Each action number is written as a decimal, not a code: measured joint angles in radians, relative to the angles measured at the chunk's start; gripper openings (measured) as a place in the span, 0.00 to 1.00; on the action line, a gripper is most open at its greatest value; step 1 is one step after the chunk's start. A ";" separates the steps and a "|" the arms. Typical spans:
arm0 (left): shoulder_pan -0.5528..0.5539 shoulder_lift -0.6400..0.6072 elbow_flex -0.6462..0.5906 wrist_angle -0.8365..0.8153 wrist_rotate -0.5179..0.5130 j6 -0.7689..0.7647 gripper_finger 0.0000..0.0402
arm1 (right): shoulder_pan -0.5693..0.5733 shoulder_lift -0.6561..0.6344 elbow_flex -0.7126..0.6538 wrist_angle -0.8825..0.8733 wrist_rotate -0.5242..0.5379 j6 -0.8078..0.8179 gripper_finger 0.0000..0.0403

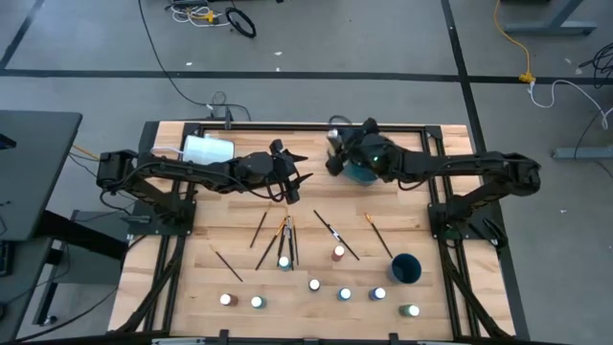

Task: Pick & Place Paint Supplies
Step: Put the large yellow paint bottle into the bin, then adjust the bin on the table

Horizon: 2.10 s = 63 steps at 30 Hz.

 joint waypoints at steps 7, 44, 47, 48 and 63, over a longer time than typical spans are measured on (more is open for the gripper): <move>0.000 0.000 0.000 0.000 0.003 0.000 0.59 | -0.154 -0.001 -0.151 0.257 -0.072 0.013 0.30; 0.000 0.002 -0.002 0.000 0.004 -0.011 0.59 | -0.349 0.161 -0.274 0.507 -0.120 0.044 0.41; 0.000 0.002 -0.002 0.000 0.004 -0.009 0.59 | -0.349 0.161 -0.274 0.507 -0.119 0.044 0.41; 0.000 0.002 -0.002 0.000 0.004 -0.007 0.59 | -0.349 0.161 -0.274 0.508 -0.120 0.044 0.41; 0.000 0.002 -0.002 0.000 0.004 -0.007 0.59 | -0.332 0.065 -0.275 0.508 -0.176 -0.023 0.43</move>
